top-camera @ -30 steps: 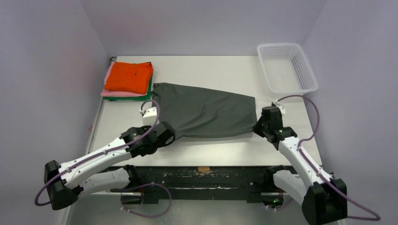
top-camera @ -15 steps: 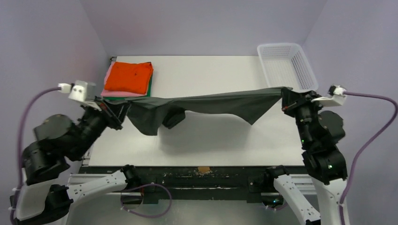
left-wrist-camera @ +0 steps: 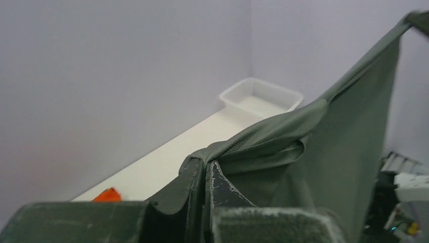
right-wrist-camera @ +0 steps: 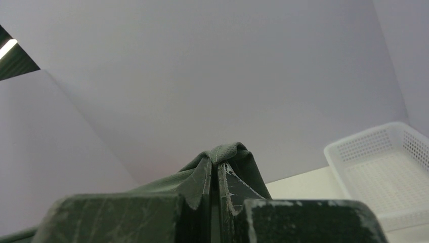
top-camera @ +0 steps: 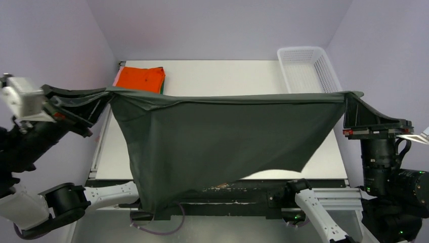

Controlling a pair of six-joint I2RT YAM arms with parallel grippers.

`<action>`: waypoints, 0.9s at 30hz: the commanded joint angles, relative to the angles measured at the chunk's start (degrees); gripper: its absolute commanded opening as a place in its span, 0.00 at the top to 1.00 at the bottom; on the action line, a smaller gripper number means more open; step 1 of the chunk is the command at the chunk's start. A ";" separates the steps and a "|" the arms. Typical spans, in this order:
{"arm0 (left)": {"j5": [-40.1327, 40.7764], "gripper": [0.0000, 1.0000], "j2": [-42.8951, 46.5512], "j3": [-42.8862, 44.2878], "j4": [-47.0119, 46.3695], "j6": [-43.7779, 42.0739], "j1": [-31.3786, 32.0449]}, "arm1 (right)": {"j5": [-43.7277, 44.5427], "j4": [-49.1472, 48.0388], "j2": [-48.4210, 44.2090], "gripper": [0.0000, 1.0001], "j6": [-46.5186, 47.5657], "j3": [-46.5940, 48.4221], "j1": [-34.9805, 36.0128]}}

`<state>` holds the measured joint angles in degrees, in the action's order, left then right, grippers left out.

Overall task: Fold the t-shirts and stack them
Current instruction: Flatten out the tshirt

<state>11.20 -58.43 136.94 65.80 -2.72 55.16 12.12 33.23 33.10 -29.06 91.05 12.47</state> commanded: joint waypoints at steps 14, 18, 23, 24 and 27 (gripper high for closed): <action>7.40 1.00 -31.38 -33.11 -21.18 -6.70 -29.75 | 24.27 -12.93 29.07 1.00 -0.26 -27.25 -0.43; 5.77 0.98 -55.50 -17.91 -17.34 -4.71 -33.90 | 21.93 -21.28 47.14 1.00 0.13 -25.14 -2.81; 3.84 0.40 -83.02 15.73 -7.63 1.81 -38.52 | 20.34 -16.85 71.89 0.55 0.35 -5.71 -4.16; 3.33 0.22 -83.00 14.96 -9.83 3.11 -39.00 | 20.20 -14.38 74.86 0.51 0.03 -1.86 -4.15; 0.52 0.00 -71.43 -5.10 -25.36 5.04 -39.51 | 19.30 -14.54 75.68 0.32 0.29 -0.49 -4.07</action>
<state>15.16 -144.99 142.21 51.40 -2.85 17.19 31.40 18.79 110.91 -28.71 85.54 8.32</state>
